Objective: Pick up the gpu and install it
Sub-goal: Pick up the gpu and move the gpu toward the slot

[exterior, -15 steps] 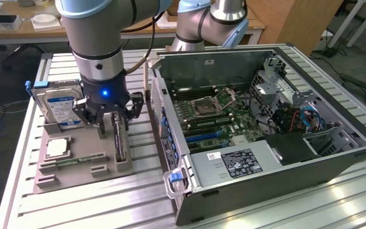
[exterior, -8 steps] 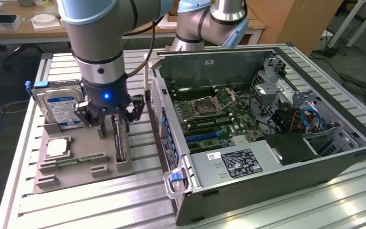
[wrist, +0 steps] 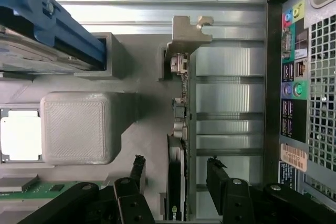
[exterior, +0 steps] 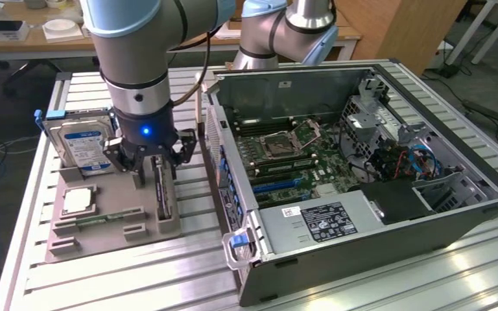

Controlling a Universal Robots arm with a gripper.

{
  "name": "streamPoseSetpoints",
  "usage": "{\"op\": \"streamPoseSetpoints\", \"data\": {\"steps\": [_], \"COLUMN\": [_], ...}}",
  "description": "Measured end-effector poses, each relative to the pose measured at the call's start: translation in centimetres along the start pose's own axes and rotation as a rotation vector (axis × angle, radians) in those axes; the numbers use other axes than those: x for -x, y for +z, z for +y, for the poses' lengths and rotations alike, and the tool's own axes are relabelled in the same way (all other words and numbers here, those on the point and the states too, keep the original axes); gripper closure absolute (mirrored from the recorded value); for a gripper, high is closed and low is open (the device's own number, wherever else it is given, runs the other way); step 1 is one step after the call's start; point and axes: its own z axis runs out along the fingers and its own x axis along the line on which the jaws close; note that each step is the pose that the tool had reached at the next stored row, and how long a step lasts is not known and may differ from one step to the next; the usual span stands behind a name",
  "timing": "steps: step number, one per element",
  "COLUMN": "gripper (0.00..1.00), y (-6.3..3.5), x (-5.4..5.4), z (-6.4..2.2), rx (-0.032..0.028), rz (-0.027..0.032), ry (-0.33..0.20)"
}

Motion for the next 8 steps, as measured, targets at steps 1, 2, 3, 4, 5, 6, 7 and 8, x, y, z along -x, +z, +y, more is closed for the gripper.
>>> {"op": "streamPoseSetpoints", "data": {"steps": [1, 2, 3, 4, 5, 6, 7, 8], "gripper": [0.41, 0.41, 0.41, 0.41, 0.41, 0.41, 0.41, 0.41], "y": [0.07, 0.18, 0.32, 0.48, 0.63, 0.77, 0.92, 1.05], "x": [0.0, 0.0, -0.01, -0.01, -0.02, -0.02, -0.02, -0.01], "z": [0.0, 0.0, 0.0, 0.0, -0.01, -0.01, 0.0, 0.01], "rx": [-0.0005, -0.001, -0.0021, -0.0042, -0.0072, -0.0113, -0.0141, -0.0144], "rz": [0.0, 0.0001, 0.0, 0.0, 0.0, -0.0001, -0.0001, 0.0], "ry": [0.0, 0.0, 0.0, 0.0, 0.0, 0.0, 0.0, 0.0]}}
